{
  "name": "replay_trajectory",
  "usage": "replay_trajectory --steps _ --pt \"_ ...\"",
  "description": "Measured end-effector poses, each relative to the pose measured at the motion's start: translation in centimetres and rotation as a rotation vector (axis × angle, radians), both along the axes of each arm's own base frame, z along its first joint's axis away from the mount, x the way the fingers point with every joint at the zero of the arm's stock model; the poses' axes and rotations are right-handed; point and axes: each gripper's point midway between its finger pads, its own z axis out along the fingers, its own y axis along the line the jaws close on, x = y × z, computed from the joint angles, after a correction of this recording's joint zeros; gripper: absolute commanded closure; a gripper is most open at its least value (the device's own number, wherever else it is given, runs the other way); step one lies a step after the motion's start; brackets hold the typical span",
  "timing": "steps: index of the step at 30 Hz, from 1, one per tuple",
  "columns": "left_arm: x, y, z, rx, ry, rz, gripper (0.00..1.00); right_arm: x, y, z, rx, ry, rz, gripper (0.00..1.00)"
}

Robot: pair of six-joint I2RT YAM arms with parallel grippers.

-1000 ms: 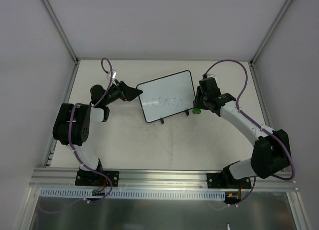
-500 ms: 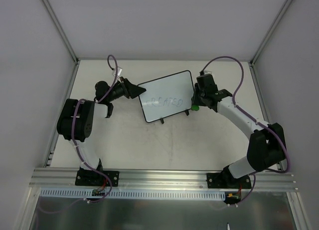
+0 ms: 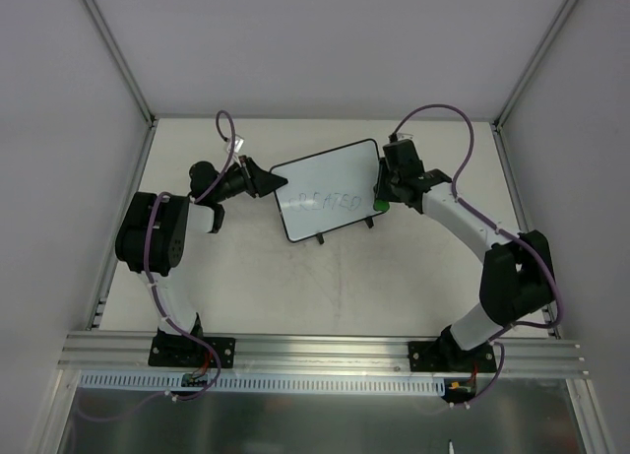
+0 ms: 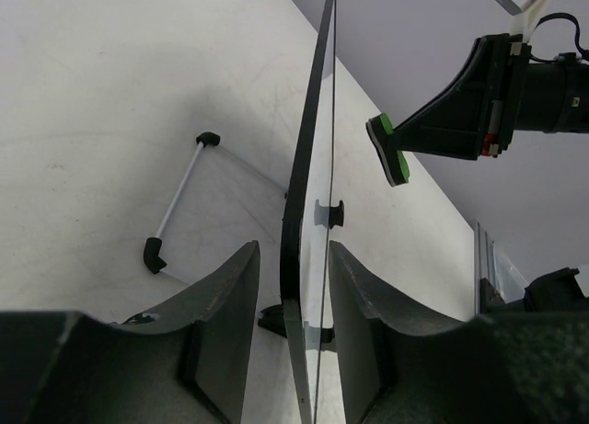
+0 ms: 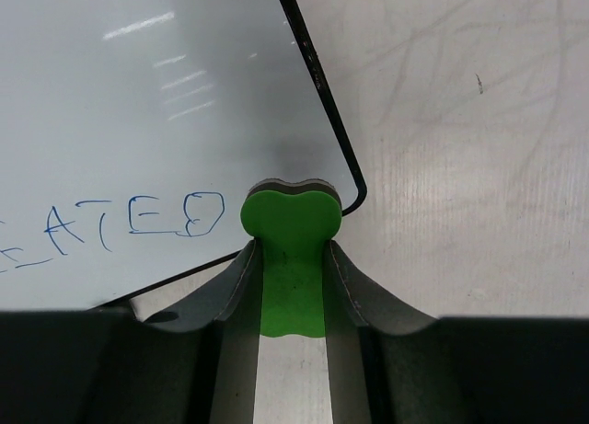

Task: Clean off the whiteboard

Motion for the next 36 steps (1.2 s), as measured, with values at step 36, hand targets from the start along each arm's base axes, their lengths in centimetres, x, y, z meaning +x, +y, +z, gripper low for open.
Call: replay_trajectory --steps 36 --pt "-1.1 -0.5 0.2 -0.02 0.032 -0.048 1.0 0.9 3.9 -4.9 0.039 0.035 0.026 1.0"
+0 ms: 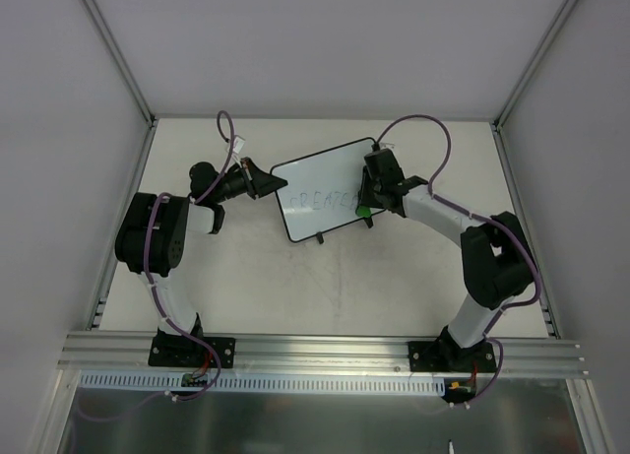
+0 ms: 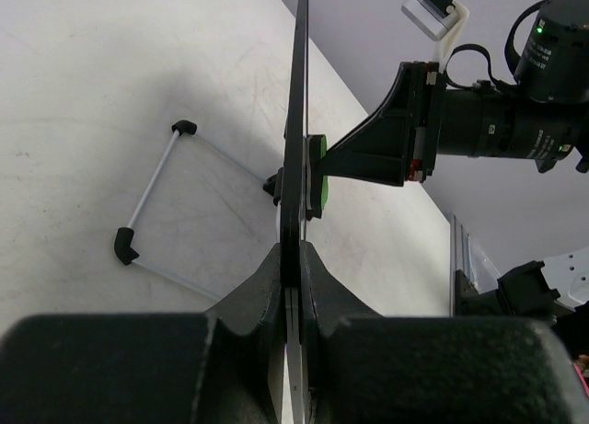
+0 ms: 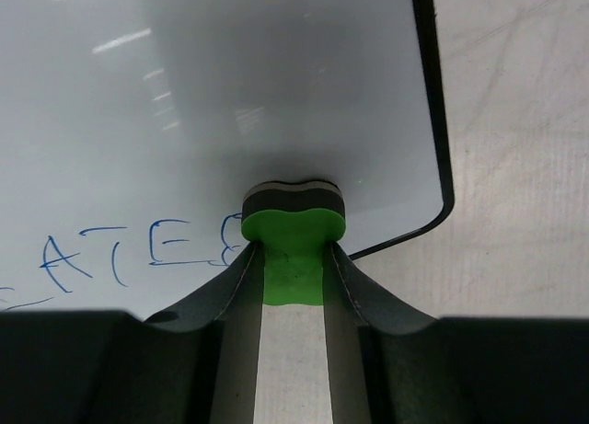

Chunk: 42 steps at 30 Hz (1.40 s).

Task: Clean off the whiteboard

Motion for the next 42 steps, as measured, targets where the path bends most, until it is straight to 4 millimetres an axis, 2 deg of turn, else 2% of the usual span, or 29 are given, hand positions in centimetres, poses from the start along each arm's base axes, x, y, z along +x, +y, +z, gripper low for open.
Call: replay_trajectory --steps 4,13,18,27,36,42 --pt "0.1 0.1 0.0 -0.001 0.001 0.003 1.0 -0.5 1.1 -0.2 0.015 -0.008 0.009 1.0" --pt "0.1 0.2 -0.1 0.0 -0.002 0.003 1.0 -4.9 5.3 -2.4 0.045 0.056 0.103 1.0" --pt "0.1 0.2 0.0 0.0 -0.004 0.002 1.0 -5.3 6.0 -2.5 0.054 0.061 0.113 1.0" --pt "0.1 0.2 -0.1 0.003 -0.01 0.0 1.0 -4.6 5.0 -2.5 0.076 0.076 0.089 1.0" --pt "0.1 0.2 0.0 0.003 -0.013 0.002 1.0 -2.5 1.8 -2.2 0.076 0.073 0.02 1.0" --pt "0.1 0.2 0.0 0.003 -0.013 0.001 1.0 -0.5 -0.2 -1.3 0.098 0.056 -0.027 1.0"
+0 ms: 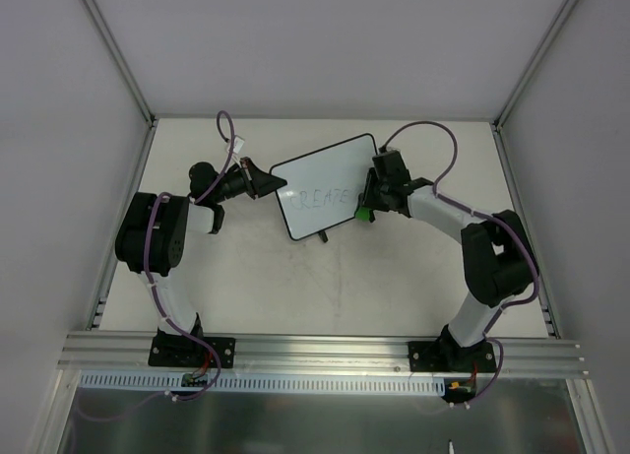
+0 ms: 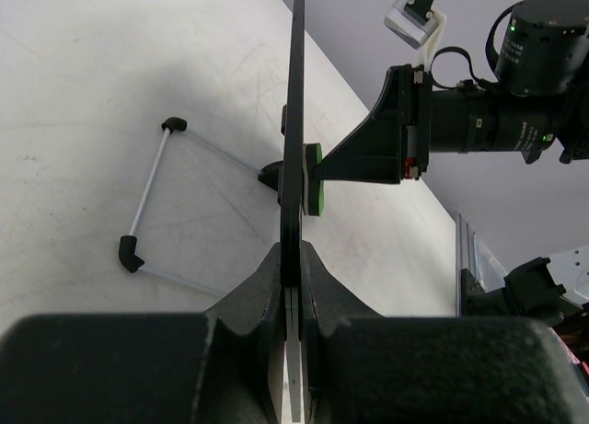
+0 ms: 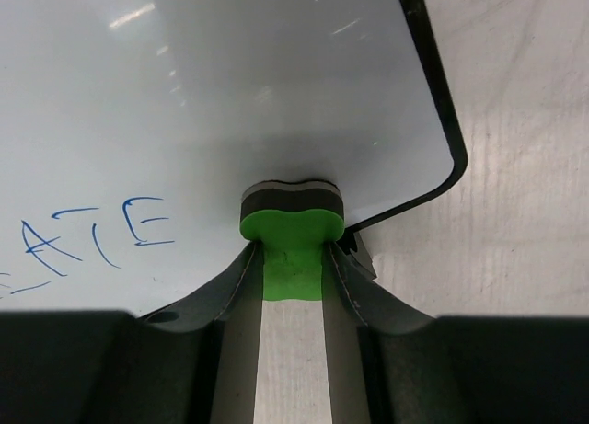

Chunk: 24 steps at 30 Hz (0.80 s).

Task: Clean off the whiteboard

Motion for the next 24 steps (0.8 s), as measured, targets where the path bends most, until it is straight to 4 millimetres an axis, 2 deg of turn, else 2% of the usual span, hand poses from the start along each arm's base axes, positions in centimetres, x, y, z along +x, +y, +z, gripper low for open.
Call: replay_trajectory --steps 4,10,15,24 --pt "0.0 0.0 0.0 0.0 0.0 -0.002 1.0 0.9 -0.2 0.6 0.01 -0.018 -0.008 1.0" --pt "0.0 0.0 0.0 0.0 -0.001 -0.003 1.0 1.3 0.6 1.2 0.001 -0.049 0.026 1.0" --pt "0.0 0.0 0.0 0.0 0.0 0.001 1.0 1.7 2.3 1.9 -0.015 -0.078 0.07 1.0" --pt "0.2 0.1 0.0 -0.001 0.001 0.01 1.0 0.6 6.1 2.4 -0.022 -0.105 0.144 1.0"
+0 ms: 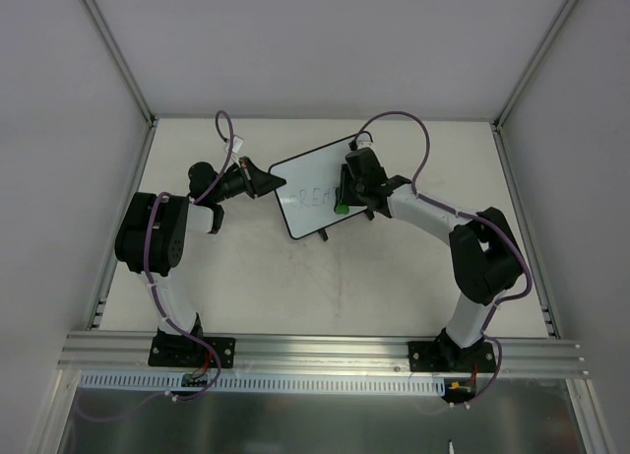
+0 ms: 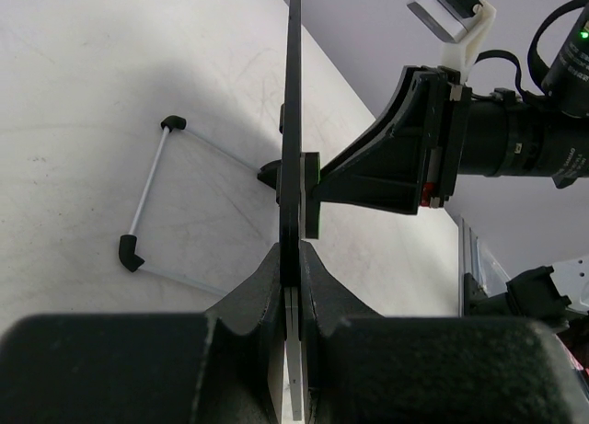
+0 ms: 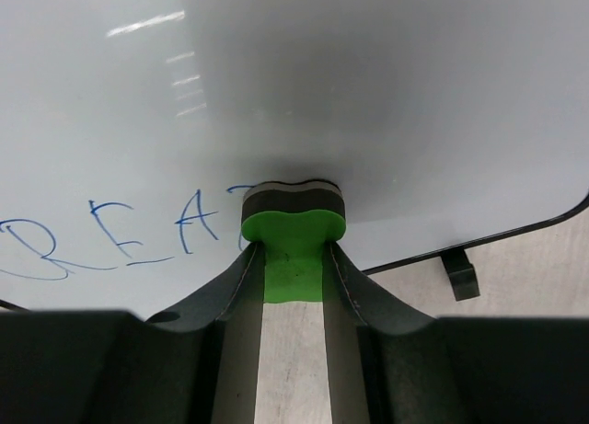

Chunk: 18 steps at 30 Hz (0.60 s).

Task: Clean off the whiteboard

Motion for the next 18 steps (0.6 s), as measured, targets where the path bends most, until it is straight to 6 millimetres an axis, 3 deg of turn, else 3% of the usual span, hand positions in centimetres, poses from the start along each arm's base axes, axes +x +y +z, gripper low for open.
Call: replay_trajectory --steps 6,18 --pt "0.01 0.0 0.01 0.0 -0.001 0.0 1.0 -0.66 1.21 0.04 -0.003 -0.01 0.021 1.0" --pt "0.05 -0.01 -0.01 0.003 -0.007 0.002 1.0 -0.15 0.62 0.09 0.047 0.02 0.01 1.0"
